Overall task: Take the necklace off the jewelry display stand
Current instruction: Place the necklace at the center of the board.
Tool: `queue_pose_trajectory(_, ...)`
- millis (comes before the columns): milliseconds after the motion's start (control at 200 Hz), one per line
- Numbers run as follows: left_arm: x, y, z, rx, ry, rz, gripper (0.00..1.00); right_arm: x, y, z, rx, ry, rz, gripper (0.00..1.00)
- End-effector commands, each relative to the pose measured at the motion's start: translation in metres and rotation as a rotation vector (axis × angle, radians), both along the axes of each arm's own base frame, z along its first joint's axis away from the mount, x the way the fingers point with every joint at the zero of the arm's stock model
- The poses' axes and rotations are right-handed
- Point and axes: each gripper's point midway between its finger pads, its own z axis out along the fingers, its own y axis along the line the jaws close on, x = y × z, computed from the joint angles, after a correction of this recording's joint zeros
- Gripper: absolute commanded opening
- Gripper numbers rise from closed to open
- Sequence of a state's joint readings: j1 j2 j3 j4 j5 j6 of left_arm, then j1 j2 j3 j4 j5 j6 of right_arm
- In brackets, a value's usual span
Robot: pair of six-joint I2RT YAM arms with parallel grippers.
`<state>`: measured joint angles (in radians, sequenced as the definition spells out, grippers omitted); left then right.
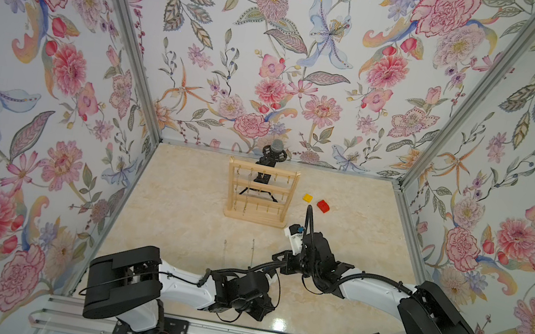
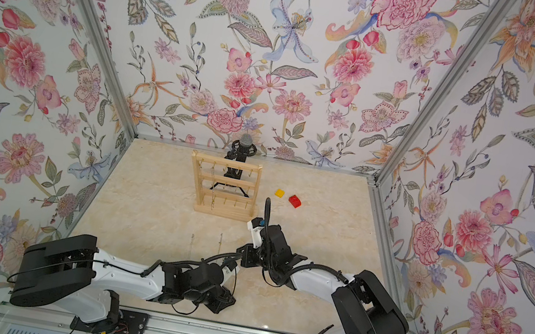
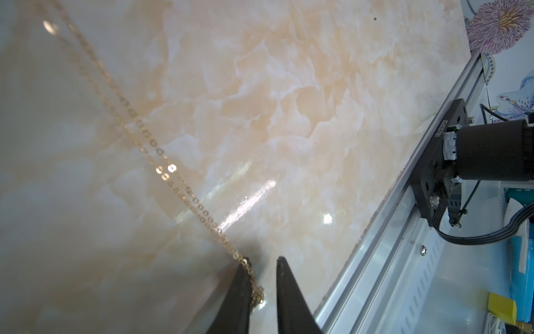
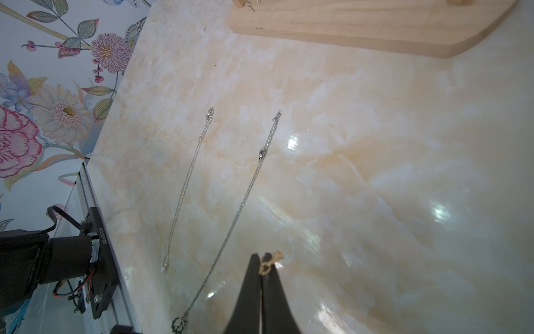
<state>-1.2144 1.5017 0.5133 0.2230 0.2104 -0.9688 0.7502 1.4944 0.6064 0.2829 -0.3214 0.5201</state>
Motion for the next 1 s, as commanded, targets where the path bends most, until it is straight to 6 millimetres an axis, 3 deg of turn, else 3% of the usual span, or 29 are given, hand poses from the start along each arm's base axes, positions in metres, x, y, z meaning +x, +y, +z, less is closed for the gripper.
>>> queue_pose_trajectory(0,-0.0024,0.0097,-0.0094,0.082,-0.018,0.006,0.23,0.0053,0.0014,-0.0009,0.002,-0.018,-0.005,0.00)
queue_pose_trajectory(470,-0.0047,0.0104,-0.0076,0.121,-0.047,0.007,0.36,0.0057,0.0001,-0.0032,-0.004,-0.015,-0.008,0.00)
queue_pose_trajectory(996,-0.0092,0.0129,-0.0053,0.135,-0.050,-0.003,0.35,0.0090,-0.0018,-0.0068,-0.011,-0.009,-0.019,0.00)
